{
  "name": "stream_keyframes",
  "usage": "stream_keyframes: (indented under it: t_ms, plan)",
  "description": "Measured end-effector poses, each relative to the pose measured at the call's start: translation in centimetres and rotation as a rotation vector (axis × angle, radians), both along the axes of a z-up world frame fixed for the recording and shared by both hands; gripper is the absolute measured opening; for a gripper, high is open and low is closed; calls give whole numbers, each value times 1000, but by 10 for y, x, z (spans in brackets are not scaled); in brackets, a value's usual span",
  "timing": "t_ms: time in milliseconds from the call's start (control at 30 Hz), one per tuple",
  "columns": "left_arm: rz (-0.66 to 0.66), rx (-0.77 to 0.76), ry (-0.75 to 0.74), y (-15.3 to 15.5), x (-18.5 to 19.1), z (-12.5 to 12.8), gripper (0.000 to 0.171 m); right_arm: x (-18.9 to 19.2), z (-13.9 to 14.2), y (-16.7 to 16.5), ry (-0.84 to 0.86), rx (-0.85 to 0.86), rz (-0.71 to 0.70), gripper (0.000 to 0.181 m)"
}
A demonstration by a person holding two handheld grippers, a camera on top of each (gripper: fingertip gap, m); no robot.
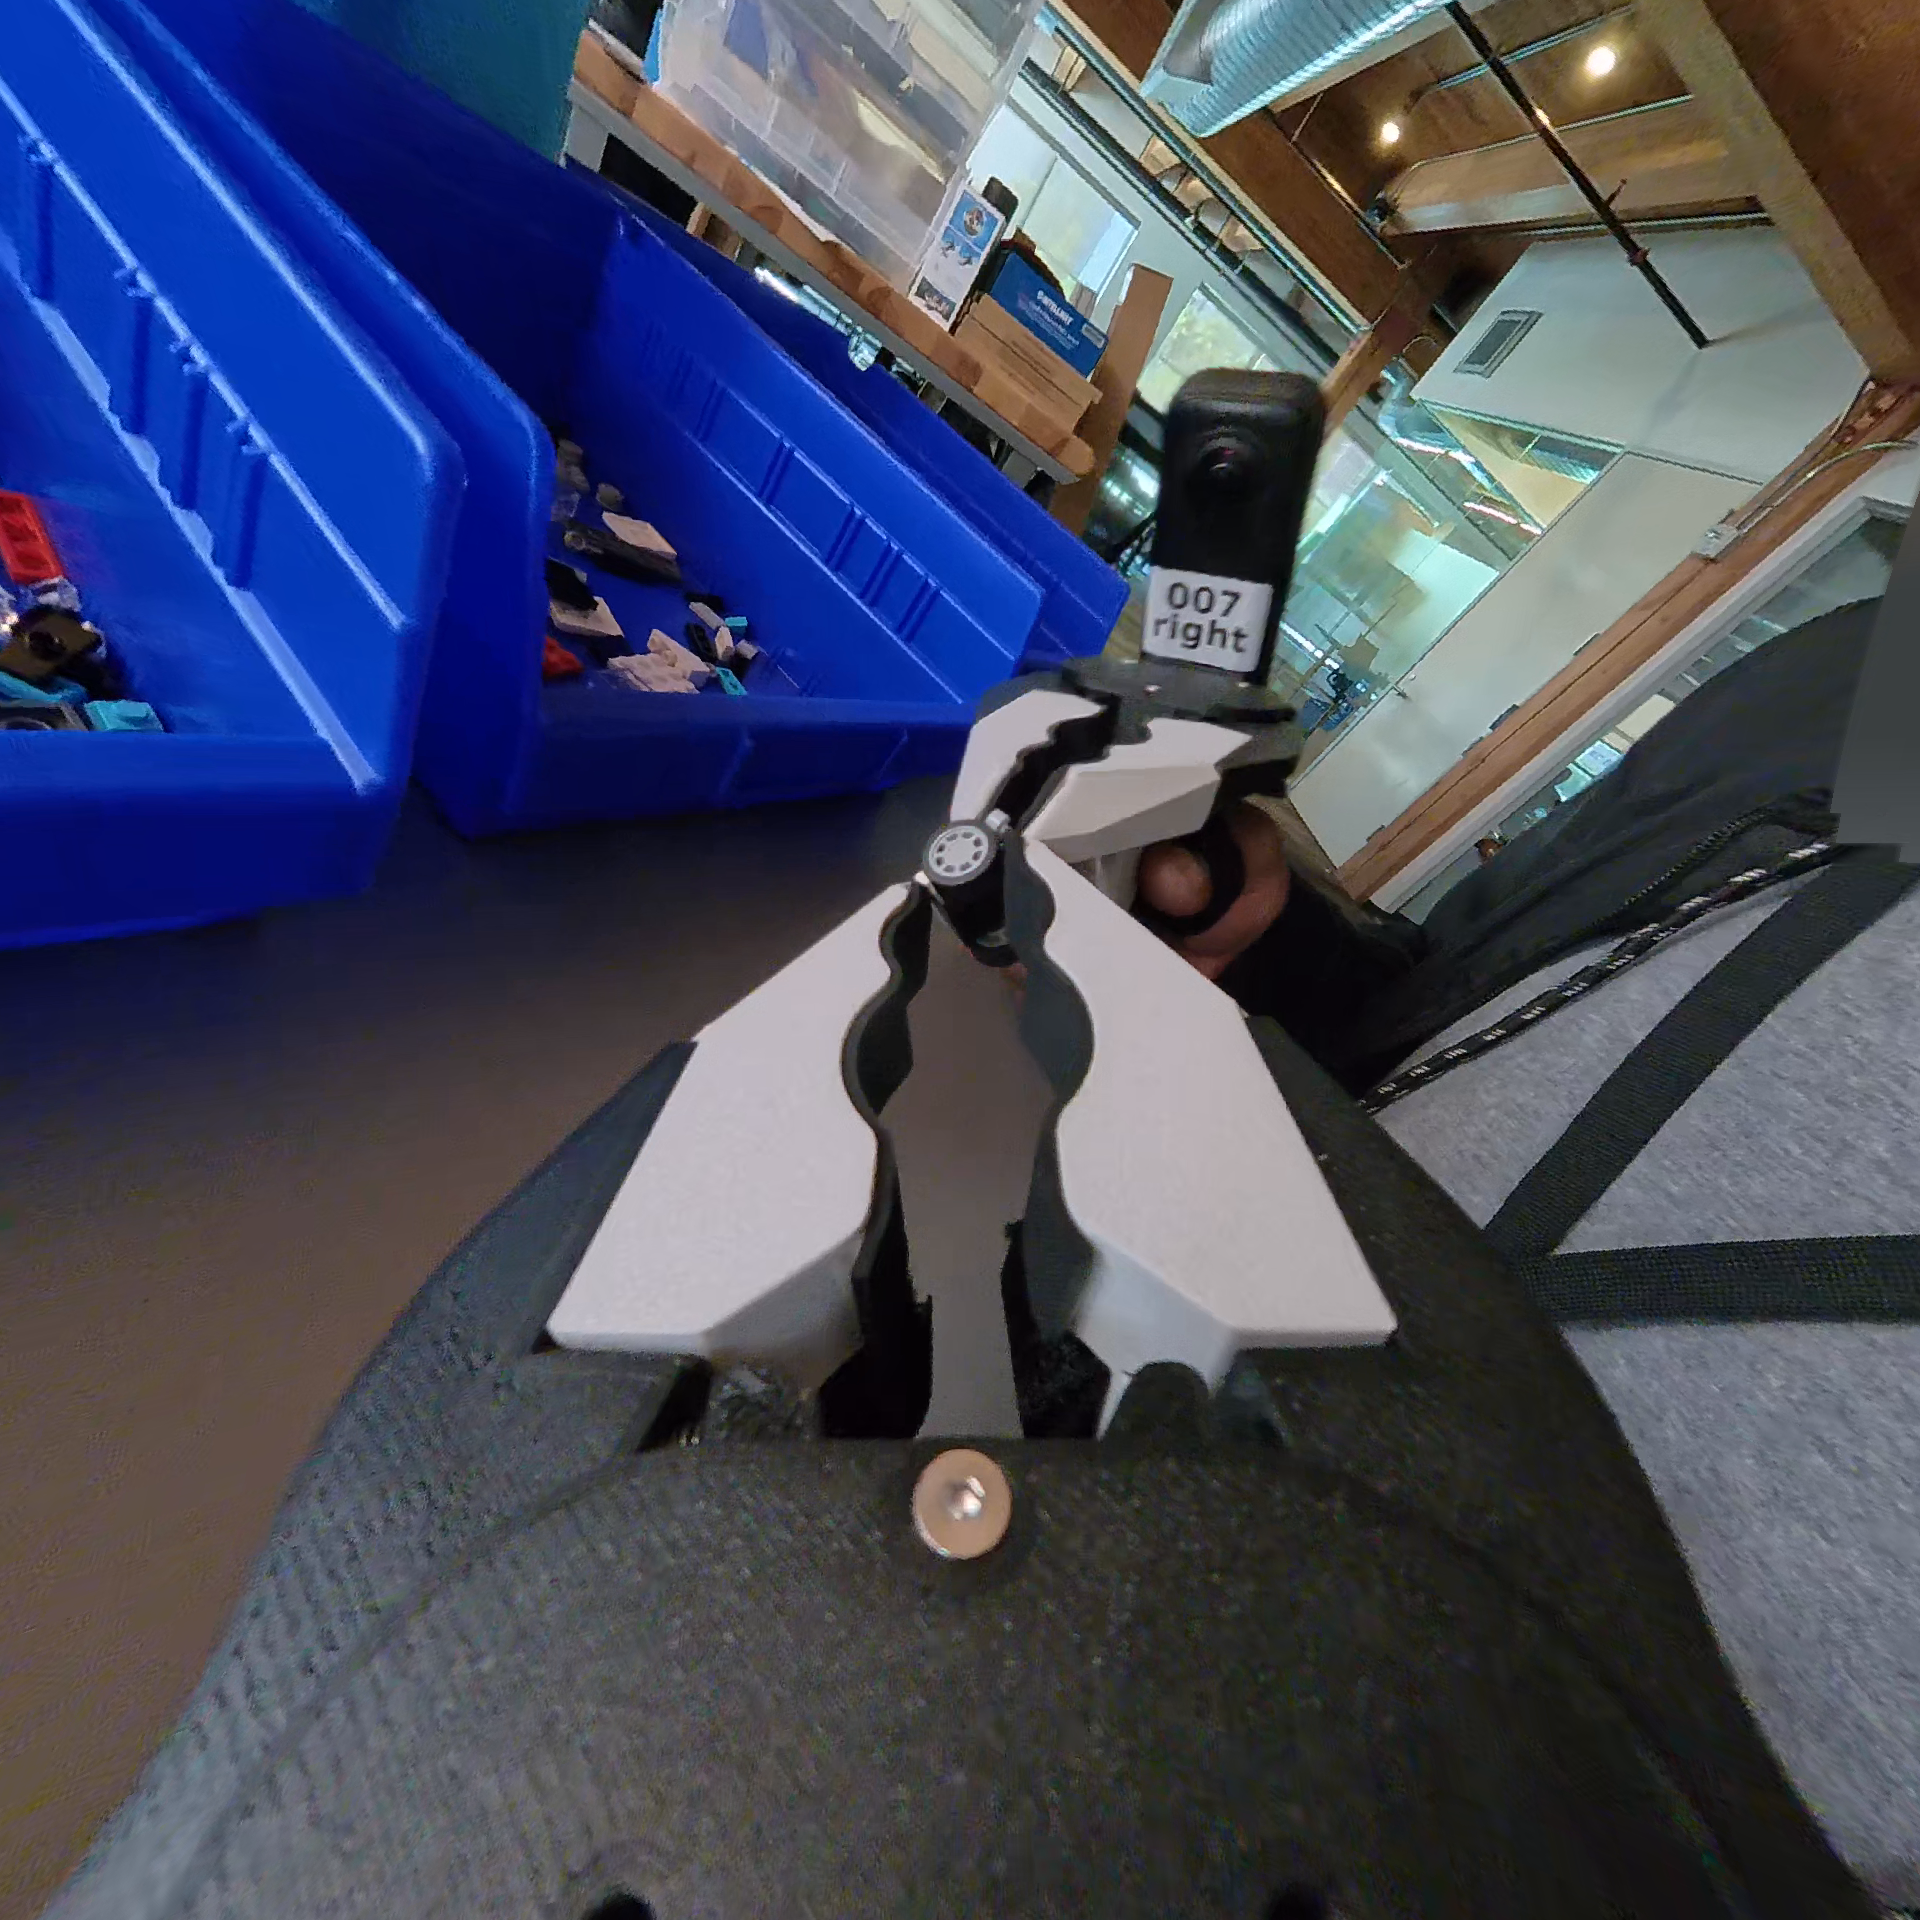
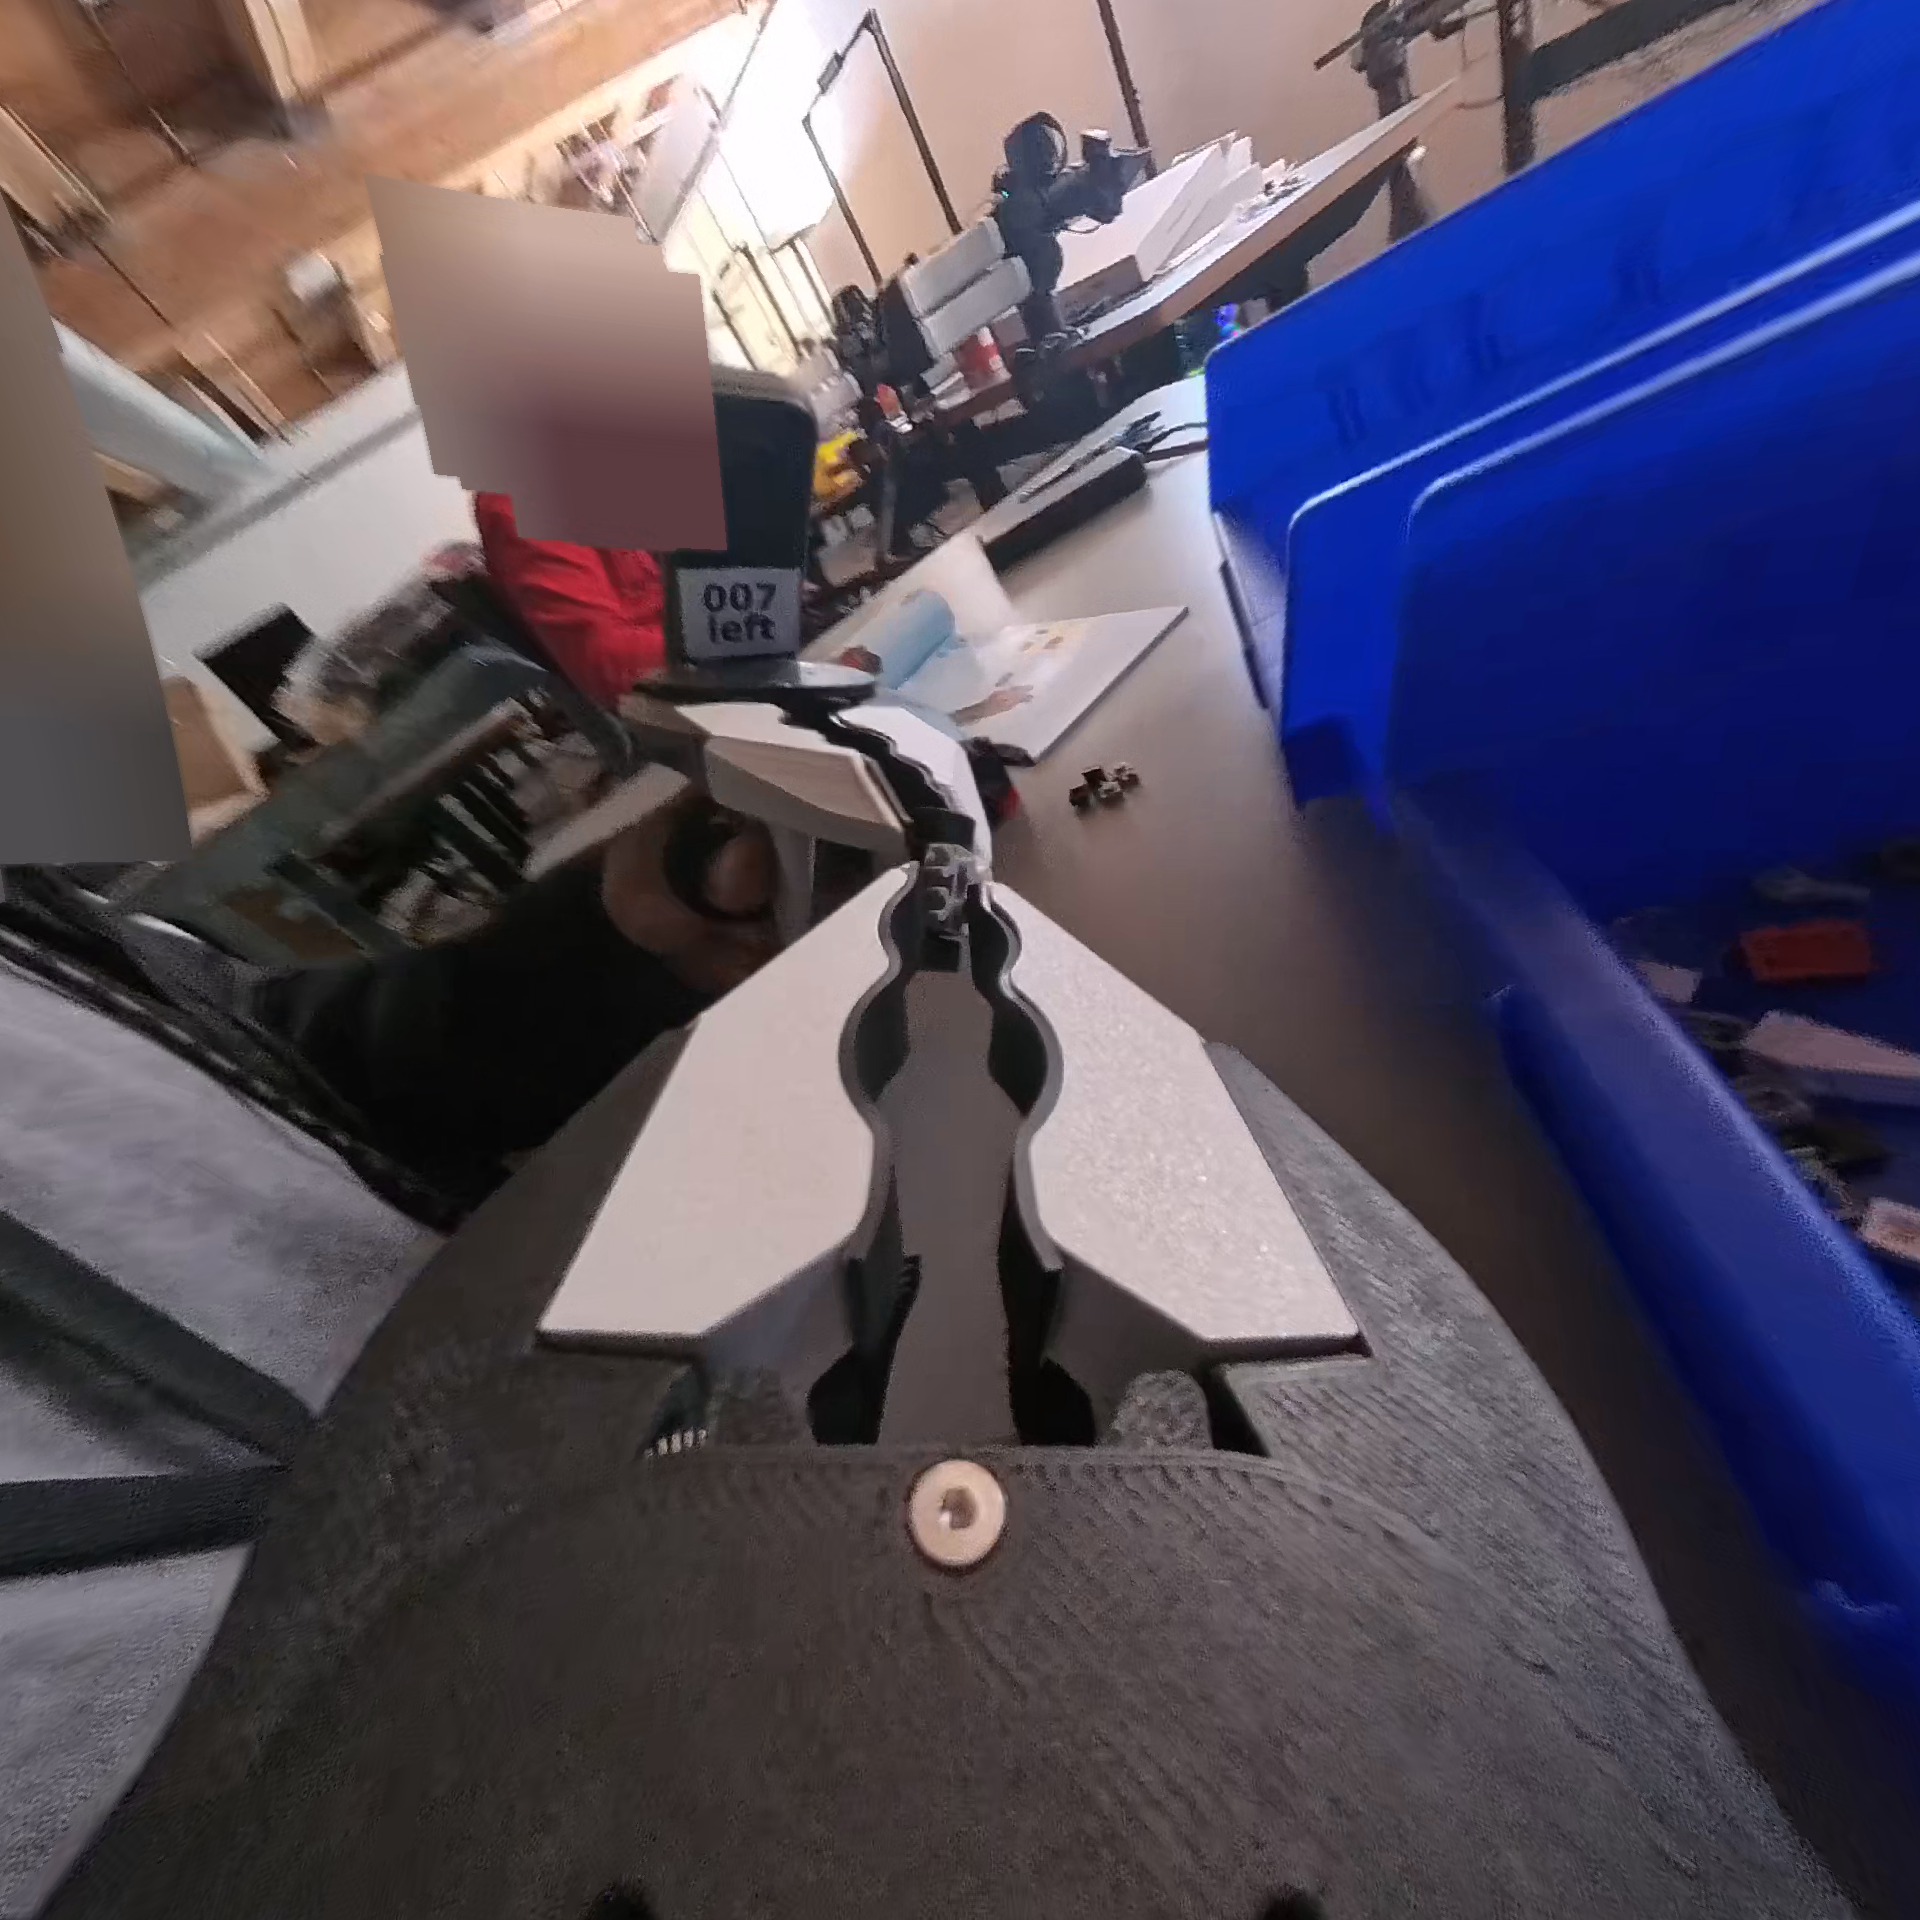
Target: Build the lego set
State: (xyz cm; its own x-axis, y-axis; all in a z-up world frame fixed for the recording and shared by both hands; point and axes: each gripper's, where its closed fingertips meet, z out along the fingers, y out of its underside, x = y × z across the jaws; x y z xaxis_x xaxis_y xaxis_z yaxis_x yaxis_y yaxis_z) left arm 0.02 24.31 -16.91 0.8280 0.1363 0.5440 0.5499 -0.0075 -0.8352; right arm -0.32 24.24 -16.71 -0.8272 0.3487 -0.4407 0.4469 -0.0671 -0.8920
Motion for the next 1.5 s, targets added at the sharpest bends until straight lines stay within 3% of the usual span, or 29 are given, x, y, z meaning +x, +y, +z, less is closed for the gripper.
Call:
stream_keyframes:
  t_ms: [300,667,900,1000,1167,1267,1500]
  plan:
    - [-13,64,-240,7,-4,6,18,-5,4,5,297,239,-91,8]
    - [-30,-6,-54,68,-45,57,17,-46,60,65,430,442,-325,5]
    - [16,38,-61,92,-64,55,16,-64,58,91,324,444,-386,5]
    - [44,81,-58,93,-69,53,1,-73,55,102,267,427,-436,2]
    - [90,92,-61,89,-80,50,1,-78,53,108,201,385,-449,0]
    - [160,12,-36,90,-90,39,1,-80,52,111,198,398,-481,0]
    - [185,-82,15,77,-94,38,3,-72,57,132,182,408,-495,0]
